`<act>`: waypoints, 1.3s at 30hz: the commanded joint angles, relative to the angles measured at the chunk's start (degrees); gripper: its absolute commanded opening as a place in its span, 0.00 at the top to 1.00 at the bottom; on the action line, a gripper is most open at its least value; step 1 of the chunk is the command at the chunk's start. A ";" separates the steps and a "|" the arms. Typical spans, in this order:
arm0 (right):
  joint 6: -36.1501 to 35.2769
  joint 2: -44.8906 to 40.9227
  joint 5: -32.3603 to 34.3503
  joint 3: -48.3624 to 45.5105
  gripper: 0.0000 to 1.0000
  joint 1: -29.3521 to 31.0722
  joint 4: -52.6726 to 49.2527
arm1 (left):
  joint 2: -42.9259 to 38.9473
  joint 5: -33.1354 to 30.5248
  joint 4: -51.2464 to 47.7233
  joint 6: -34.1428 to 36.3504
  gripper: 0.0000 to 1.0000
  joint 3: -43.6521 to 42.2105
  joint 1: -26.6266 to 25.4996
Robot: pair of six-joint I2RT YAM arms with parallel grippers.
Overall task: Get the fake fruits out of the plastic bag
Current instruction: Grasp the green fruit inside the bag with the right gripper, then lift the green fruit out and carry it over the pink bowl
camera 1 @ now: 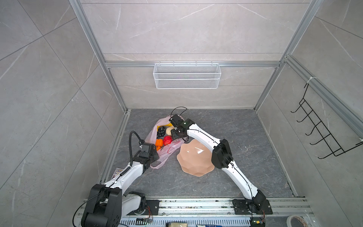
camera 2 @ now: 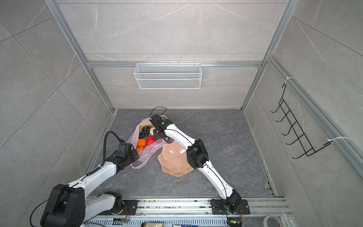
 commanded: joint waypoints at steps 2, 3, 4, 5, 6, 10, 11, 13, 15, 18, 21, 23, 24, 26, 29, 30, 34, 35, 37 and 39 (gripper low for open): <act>-1.20 -1.90 -0.85 1.17 0.45 0.23 -2.01 | 0.82 -0.59 0.08 1.29 0.99 2.31 -0.32; -1.33 -2.38 -0.86 1.09 0.45 0.37 -1.82 | 0.97 -0.36 0.16 1.30 0.99 2.38 -0.30; -1.55 -2.80 -0.86 1.17 0.46 0.46 -1.67 | 1.23 -0.25 0.22 1.33 0.99 2.71 -0.28; -1.73 -3.20 -0.79 1.17 0.46 0.56 -1.47 | 1.52 -0.06 0.28 1.45 0.99 3.05 -0.32; -1.86 -3.65 -0.65 1.17 0.47 0.71 -1.23 | 1.90 0.28 0.16 1.41 0.99 3.62 -0.26; -2.59 -5.05 -0.01 1.32 0.47 0.94 -0.56 | 3.74 1.08 -0.42 1.40 1.00 6.03 -0.32; -2.65 -5.24 0.19 1.43 0.47 0.98 -0.48 | 4.00 1.05 -0.51 1.62 1.00 6.44 -0.28; -2.82 -5.27 0.74 1.43 0.47 1.02 -0.31 | 4.52 0.93 -0.59 2.23 1.00 7.27 -0.27; -3.00 -6.80 1.14 1.34 0.47 1.17 -0.08 | 5.06 0.36 -1.01 3.13 1.00 8.05 -0.28; -3.27 -7.44 1.58 1.52 0.48 1.38 0.05 | 5.55 -0.20 -0.25 3.77 1.00 7.74 -0.28; -3.44 -8.14 2.37 1.66 0.48 1.64 0.05 | 5.66 -0.44 0.00 3.86 1.00 7.27 -0.28; -3.53 -8.83 2.57 1.61 0.48 1.82 0.05 | 5.26 -0.40 0.08 4.11 1.00 6.92 -0.29; -3.53 -9.10 2.64 1.56 0.48 1.98 -0.03 | 5.12 -0.63 0.10 4.30 1.00 6.85 -0.30; -3.53 -9.82 2.85 1.45 0.48 2.25 -0.33 | 5.03 -0.88 -0.08 4.43 1.00 6.78 -0.30; -3.75 -11.91 4.07 0.33 0.49 3.03 -0.98 | 4.86 -1.19 -0.09 4.32 1.00 6.61 -0.25; -3.90 -13.13 4.75 -1.86 0.50 3.33 -0.93 | 4.81 -1.27 -0.07 4.34 1.00 6.54 -0.30; -5.13 -21.54 7.84 -14.68 0.49 4.94 4.30 | 4.65 -1.67 -0.09 4.36 1.00 6.54 -0.31; -5.48 -24.28 8.62 -19.07 0.49 5.27 6.61 | 4.59 -1.71 -0.07 4.33 1.00 6.54 -0.30; -5.81 -28.93 10.00 -26.92 0.49 5.71 10.49 | 4.51 -1.63 -0.15 4.42 1.00 6.59 -0.32; -5.90 -33.48 11.23 -34.89 0.50 5.86 14.30 | 4.56 -1.80 -0.08 4.30 1.00 6.55 -0.31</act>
